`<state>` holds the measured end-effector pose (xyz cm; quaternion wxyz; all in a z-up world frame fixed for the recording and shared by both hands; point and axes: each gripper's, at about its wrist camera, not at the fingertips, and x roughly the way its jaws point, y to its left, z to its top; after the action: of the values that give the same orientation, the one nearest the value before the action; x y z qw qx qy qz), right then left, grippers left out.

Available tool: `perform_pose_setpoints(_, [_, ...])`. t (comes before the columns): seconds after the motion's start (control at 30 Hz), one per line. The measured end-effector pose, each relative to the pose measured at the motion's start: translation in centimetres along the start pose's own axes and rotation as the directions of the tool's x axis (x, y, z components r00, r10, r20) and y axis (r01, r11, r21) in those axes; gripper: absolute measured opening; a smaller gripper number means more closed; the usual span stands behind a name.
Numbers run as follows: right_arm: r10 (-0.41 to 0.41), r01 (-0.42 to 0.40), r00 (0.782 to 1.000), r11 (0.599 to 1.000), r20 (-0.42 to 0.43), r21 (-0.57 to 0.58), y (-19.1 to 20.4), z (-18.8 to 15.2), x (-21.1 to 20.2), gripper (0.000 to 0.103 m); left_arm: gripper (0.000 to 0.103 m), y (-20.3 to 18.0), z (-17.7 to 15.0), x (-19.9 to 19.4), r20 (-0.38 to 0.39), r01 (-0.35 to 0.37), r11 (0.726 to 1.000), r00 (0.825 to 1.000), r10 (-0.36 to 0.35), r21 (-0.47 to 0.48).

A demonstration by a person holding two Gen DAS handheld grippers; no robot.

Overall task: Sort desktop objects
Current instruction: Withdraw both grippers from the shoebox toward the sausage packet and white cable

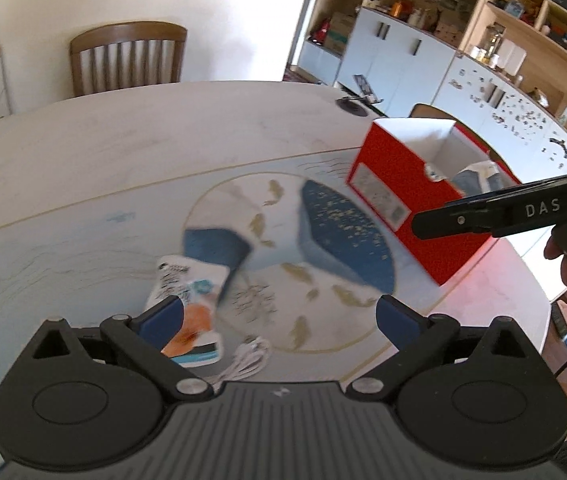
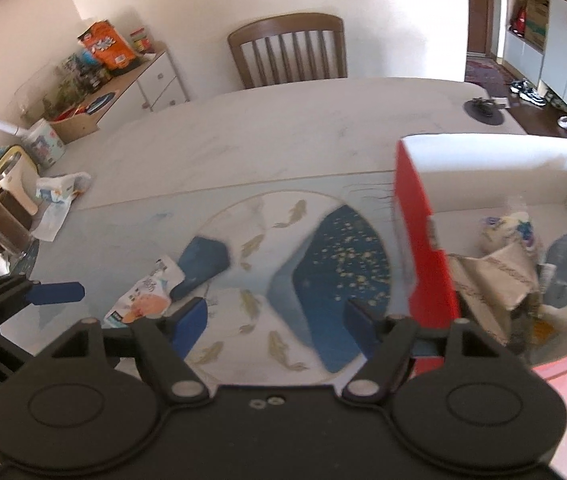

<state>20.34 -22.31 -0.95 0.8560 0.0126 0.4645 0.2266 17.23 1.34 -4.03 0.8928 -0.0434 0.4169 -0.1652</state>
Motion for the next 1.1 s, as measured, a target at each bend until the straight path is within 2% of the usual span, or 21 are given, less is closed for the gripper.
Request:
perform_pose_setpoints(0.27, [0.02, -0.022, 0.999, 0.998, -0.04, -0.056, 2.5, -0.9, 1.8, 0.075, 0.103, 2.8, -0.6, 0.6, 0.004, -0.047, 0.999, 0.999, 0.047, -0.022])
perform_pose_setpoints(0.5, [0.044, -0.049, 0.997, 0.995, -0.06, -0.086, 5.0, -2.8, 2.8, 0.075, 0.103, 5.7, -0.1, 3.0, -0.049, -0.067, 0.997, 0.997, 0.066, -0.023])
perform_pose_setpoints(0.83, [0.063, -0.065, 0.998, 0.975, -0.018, -0.213, 10.7, -6.4, 4.5, 0.079, 0.103, 8.0, 0.9, 6.3, -0.115, -0.031, 0.999, 0.993, 0.03, -0.01])
perform_pose_setpoints(1.1, [0.051, -0.044, 0.998, 0.971, 0.023, -0.234, 13.8, -8.2, 7.7, 0.082, 0.103, 8.2, 1.6, 7.2, -0.136, -0.029, 0.999, 0.99, 0.033, 0.03])
